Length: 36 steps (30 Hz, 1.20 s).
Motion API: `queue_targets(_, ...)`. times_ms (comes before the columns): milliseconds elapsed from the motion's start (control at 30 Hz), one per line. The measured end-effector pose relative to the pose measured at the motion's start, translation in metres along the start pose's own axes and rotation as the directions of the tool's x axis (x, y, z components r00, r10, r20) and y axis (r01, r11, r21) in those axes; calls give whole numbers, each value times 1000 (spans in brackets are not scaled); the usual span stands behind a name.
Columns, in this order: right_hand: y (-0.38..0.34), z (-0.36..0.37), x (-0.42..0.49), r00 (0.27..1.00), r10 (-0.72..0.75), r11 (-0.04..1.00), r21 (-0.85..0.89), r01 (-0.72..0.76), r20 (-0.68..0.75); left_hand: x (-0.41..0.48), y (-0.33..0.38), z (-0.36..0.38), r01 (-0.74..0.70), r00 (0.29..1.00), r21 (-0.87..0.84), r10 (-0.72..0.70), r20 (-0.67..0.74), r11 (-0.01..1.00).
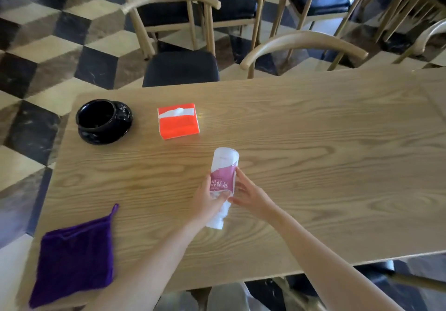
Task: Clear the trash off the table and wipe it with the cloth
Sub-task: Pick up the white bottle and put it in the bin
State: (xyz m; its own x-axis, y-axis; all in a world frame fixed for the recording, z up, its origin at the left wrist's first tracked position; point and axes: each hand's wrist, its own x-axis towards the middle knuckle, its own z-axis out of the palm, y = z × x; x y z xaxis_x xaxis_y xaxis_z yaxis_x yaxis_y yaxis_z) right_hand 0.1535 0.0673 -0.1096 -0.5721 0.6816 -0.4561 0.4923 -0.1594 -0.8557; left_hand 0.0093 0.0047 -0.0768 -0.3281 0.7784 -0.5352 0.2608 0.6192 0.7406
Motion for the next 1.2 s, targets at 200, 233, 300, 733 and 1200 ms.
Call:
queue_targets(200, -9, 8, 0, 999, 18, 988, 155, -24, 42, -10, -6, -9, 40, 998, -176, -49, -48, 984)
queue_targets(233, -13, 12, -1, 999, 4, 986, 164, -12, 46, -13, -7, -14, 48, 996, -205, -62, -61, 977)
queue_targets(300, -25, 21, -1, 998, -34, 985, 169, 24, 53, -21, -9, -28, 38, 994, -238, -61, -91, 971)
queue_targets(733, -166, 141, 11, 918, -236, 970, 138, 202, 319, -124, -60, -171, -104, 907, -467, -109, -407, 878)
queue_targets(1200, -172, 418, -82, 738, -105, 914, -229, 336, 667, -307, -282, -241, -175, 758, -814, -452, -470, 553)
